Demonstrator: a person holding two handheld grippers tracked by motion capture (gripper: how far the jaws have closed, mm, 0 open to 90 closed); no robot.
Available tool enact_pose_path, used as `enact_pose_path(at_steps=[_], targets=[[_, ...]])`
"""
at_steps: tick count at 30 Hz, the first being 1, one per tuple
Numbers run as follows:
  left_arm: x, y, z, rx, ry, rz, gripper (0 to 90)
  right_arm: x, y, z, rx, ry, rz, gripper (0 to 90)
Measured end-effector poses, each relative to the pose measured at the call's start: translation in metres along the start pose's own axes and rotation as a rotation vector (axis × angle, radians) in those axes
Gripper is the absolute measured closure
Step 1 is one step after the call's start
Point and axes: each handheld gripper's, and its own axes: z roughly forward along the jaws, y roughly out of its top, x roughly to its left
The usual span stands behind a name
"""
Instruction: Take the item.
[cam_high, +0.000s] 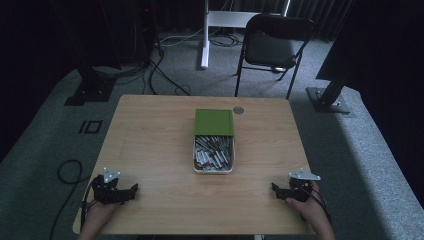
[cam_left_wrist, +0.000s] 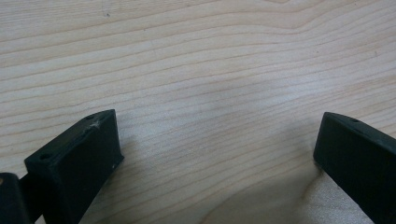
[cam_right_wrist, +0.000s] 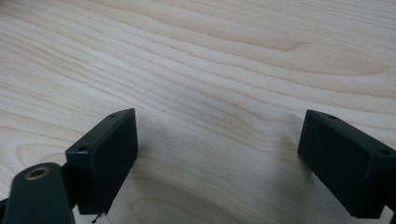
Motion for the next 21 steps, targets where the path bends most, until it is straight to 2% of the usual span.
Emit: enact_pose_path(at_steps=[4, 6, 10, 21], targets=[[0.0003, -0.0002, -0.0001, 0.0, -0.002, 0.004, 1.4, -0.0003, 0.0001, 0.0001, 0.0, 0.0, 0.003, 11.8], [0.0005, 0.0001, -0.0001, 0.003, -0.004, 0.005, 1.5, -0.0014, 0.0005, 0.0006, -0.001, -0.034, 0.035, 11.9], [0.0012, -0.0004, -0.0003, -0.001, -0.008, 0.01, 1.4, -0.003, 0.0009, 0.001, -0.001, -0.069, 0.068, 11.8], [0.0012, -0.0005, -0.0003, -0.001, -0.009, 0.01, 1.4, -0.0032, 0.0009, 0.001, -0.001, -0.071, 0.069, 11.9]])
